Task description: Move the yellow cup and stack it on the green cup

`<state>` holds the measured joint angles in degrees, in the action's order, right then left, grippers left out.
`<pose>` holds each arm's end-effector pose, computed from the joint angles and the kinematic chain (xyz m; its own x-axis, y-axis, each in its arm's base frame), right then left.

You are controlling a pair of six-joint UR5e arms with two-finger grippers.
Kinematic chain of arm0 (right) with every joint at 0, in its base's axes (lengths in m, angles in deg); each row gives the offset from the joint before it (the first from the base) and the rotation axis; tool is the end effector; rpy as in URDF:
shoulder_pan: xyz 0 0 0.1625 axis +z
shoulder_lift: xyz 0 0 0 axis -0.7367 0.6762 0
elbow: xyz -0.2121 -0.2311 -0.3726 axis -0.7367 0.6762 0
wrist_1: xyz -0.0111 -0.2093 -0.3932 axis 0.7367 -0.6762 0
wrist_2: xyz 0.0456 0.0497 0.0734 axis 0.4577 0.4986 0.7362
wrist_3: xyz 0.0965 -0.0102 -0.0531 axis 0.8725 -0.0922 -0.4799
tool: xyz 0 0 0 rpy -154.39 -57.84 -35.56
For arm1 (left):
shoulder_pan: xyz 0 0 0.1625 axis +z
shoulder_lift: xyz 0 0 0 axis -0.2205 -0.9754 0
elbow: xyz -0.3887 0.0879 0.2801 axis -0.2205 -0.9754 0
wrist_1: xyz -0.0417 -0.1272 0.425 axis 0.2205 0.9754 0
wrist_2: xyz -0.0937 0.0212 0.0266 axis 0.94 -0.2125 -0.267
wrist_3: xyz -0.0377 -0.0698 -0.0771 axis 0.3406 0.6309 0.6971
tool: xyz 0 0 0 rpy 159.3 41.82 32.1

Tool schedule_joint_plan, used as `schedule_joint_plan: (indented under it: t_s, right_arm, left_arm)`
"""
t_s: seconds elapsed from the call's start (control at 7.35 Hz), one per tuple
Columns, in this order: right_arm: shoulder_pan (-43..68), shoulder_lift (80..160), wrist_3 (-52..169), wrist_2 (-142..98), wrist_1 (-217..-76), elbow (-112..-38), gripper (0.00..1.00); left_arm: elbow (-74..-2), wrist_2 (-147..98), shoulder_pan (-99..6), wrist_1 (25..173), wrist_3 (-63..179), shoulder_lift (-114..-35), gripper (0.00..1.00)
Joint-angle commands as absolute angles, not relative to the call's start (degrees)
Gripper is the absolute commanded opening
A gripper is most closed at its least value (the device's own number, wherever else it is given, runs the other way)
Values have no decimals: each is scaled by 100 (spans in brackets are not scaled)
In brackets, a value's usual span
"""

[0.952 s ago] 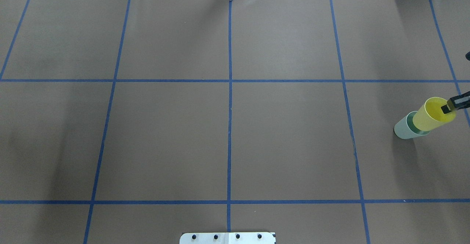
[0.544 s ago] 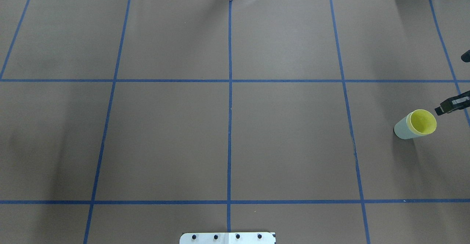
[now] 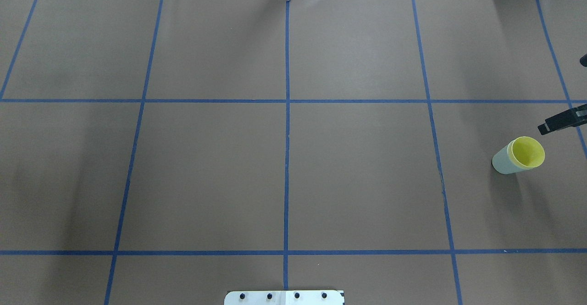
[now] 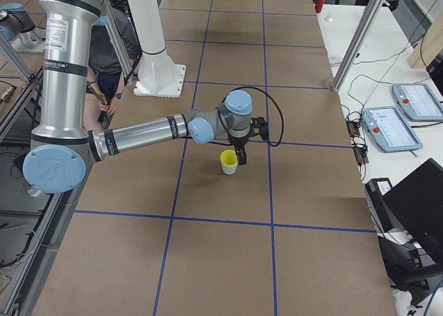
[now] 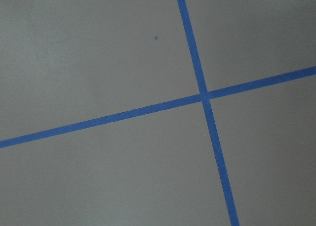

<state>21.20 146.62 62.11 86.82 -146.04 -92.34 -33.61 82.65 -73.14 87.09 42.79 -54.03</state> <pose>-0.1205 -0.4714 0.5757 0.6577 -0.2327 0.7165 0.1026 0.9699 0.2208 -0.0254 -0.5333 0.7466 0.7665 0.1779 -0.6172 -0.0792 0.9797 0.1841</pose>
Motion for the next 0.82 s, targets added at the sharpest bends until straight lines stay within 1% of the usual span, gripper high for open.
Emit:
schedule_joint_plan:
  t_s: [0.0,0.14,0.41,0.68]
  right_arm:
    - [2723,14605,5656,8667,-14666,-8984,100]
    - [2987,14597,5217,8685,-15041,-8992,100]
    - [3349,14588,4504,8659,-15578,-8957,100]
    - [3464,14990,4387,8562,-15633,-8948,100]
  left_arm:
    - [-3895,8506,-7725,7761,4245,-5429,100]
    - [-4186,8489,-7813,7270,4201,-5411,100]
    - [-4215,8497,-7972,7194,3360,-5350,100]
    - [-4233,8462,-7972,7238,3348,-5235,100]
